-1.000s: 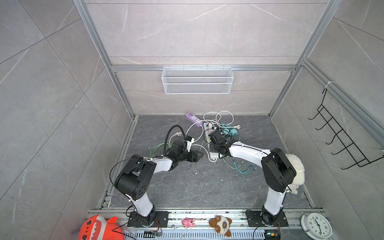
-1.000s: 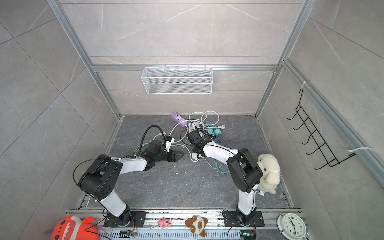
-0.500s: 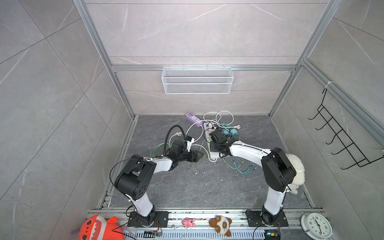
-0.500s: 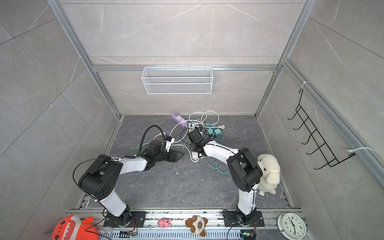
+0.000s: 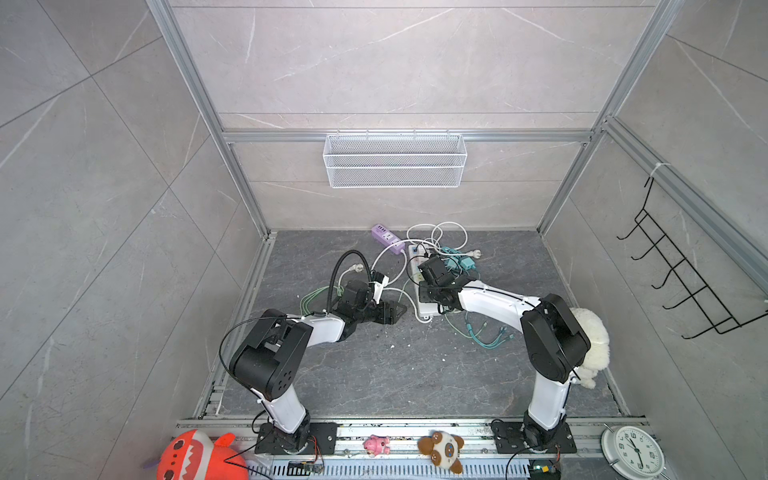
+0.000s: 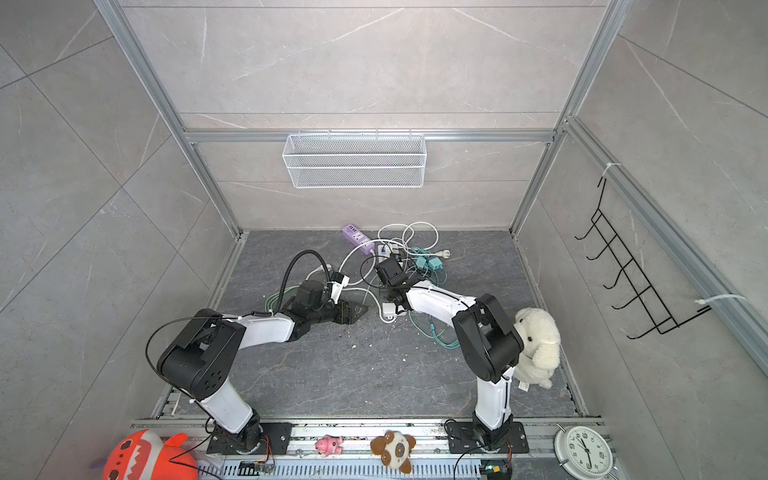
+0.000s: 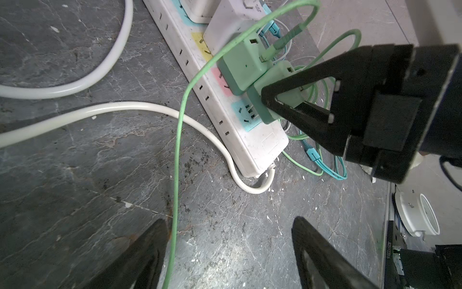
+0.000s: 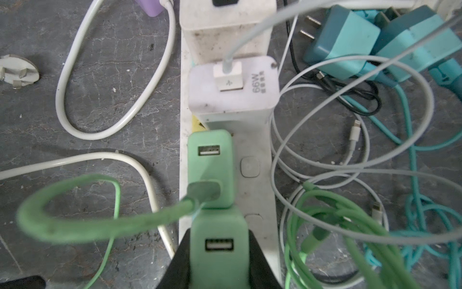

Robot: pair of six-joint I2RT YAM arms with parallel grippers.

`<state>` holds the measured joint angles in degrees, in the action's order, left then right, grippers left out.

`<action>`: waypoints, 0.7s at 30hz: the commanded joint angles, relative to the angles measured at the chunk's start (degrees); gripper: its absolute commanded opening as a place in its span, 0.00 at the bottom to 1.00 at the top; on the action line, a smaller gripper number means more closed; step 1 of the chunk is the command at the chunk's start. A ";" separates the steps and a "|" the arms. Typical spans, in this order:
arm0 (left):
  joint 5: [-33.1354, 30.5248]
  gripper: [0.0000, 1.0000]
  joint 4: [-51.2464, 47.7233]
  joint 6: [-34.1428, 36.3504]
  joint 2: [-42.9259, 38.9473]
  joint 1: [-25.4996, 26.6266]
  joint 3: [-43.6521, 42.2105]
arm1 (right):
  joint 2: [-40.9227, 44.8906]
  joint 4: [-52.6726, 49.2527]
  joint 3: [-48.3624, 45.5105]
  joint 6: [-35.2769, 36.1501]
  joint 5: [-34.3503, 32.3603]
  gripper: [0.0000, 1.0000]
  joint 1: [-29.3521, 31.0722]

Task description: Insert the plug

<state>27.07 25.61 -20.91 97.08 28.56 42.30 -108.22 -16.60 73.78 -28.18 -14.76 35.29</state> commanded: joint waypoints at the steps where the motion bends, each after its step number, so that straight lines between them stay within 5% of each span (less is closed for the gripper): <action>1: 0.00 0.80 0.28 1.76 -0.27 -0.31 1.19 | -2.17 -1.98 -3.11 1.09 1.58 0.00 -0.60; 21: 0.27 0.81 0.08 2.10 -0.05 -0.30 1.03 | -0.15 -1.82 -3.13 6.54 3.80 0.00 -3.67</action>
<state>27.11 25.23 -20.73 97.10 28.56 42.30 -107.44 -15.55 72.73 -24.75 -11.42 33.45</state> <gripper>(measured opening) 0.805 0.273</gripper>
